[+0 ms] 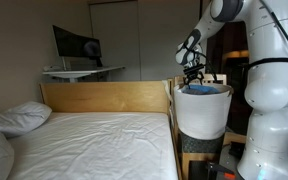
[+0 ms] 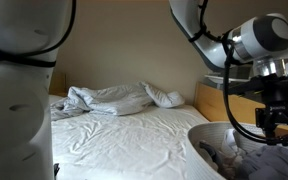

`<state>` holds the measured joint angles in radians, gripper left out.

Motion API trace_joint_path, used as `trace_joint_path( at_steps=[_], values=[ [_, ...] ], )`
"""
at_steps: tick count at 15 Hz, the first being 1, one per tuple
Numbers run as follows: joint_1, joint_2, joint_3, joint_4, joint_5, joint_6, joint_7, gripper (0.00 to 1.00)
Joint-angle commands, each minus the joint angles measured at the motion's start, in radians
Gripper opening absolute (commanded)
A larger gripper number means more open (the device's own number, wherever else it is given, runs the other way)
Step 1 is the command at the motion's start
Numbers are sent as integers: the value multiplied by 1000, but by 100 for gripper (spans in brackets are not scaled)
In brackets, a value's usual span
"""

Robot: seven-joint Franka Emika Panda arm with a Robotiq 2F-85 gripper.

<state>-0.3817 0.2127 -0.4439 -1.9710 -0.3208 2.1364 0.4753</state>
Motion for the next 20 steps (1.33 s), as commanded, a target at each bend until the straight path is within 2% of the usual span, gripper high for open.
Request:
trace_joint_path(
  at_steps=[1,10,11,13,20],
  values=[
    [11,2,9,-43,23,6,-12,100],
    [17,64,-28,-94,-59,46,12,100],
    [23,67,-33,-101,-80,56,25,75],
    [26,68,-31,-95,-88,51,19,68],
    [53,47,-20,-95,-73,41,16,21]
  ],
)
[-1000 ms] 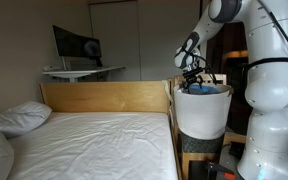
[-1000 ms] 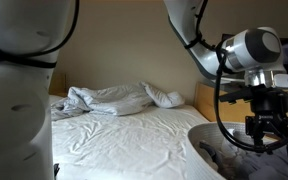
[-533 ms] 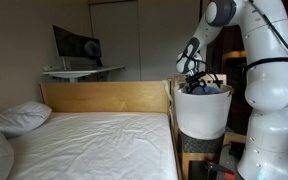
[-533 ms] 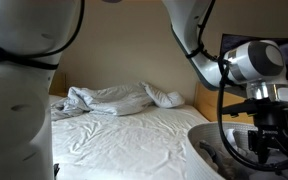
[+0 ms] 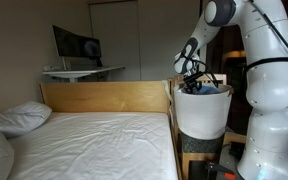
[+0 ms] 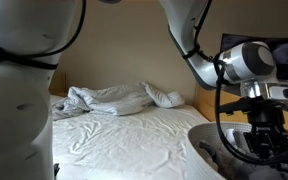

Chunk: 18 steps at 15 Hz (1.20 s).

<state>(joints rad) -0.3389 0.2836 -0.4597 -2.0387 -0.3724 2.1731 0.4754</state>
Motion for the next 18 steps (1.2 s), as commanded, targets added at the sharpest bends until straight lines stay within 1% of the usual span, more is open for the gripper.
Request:
trace_joint_path(
  at_steps=[1,3,4,6,7,8,10,13,14,18],
  values=[
    [12,-25,-6,-30,-24,7,20,16],
    [14,-28,-4,-30,-19,-4,17,3],
    [14,-33,-3,-30,-15,-9,14,2],
    [19,-63,7,-29,-2,-25,-2,5],
    [25,-93,20,-21,14,-33,-17,3],
    [29,-109,30,-15,26,-36,-25,4],
    [42,-163,61,12,64,-43,-47,4],
    [72,-251,119,67,128,-37,-66,4],
    [89,-281,145,73,156,-34,-57,4],
    [153,-355,243,163,229,-15,-43,4]
  ],
)
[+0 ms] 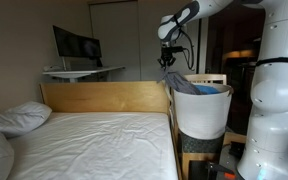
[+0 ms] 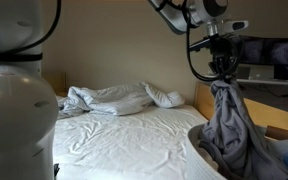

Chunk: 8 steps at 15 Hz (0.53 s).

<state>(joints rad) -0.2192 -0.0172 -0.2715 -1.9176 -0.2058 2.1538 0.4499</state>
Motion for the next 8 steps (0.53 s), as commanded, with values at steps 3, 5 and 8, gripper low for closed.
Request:
trace_joint_path(
  at_steps=[3,5,8],
  values=[
    [88,-97,131,114,107,22,-1,4],
    [124,-109,176,182,152,22,1,4],
    [189,-121,248,282,259,-14,9,4]
  ],
)
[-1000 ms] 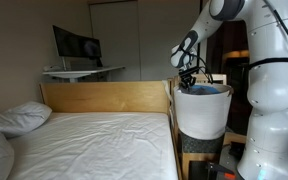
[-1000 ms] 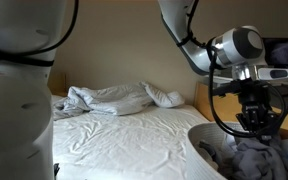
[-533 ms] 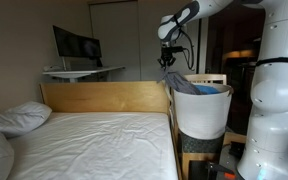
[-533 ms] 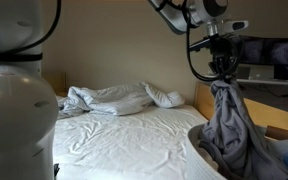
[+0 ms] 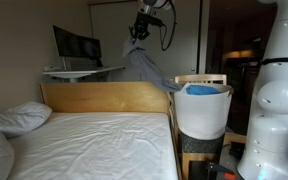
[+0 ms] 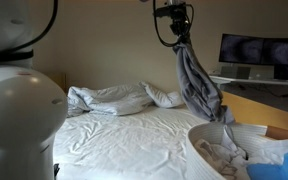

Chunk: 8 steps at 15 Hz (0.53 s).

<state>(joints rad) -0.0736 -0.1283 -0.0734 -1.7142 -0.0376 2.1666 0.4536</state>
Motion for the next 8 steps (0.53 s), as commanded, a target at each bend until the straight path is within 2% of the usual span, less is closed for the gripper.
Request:
trace_joint_path(
  at_steps=[1,4,8],
  values=[
    [65,-16,75,107,119,-47,13,4],
    [118,-8,129,181,193,-110,5,4],
    [153,-36,167,122,194,-217,-27,4]
  ],
)
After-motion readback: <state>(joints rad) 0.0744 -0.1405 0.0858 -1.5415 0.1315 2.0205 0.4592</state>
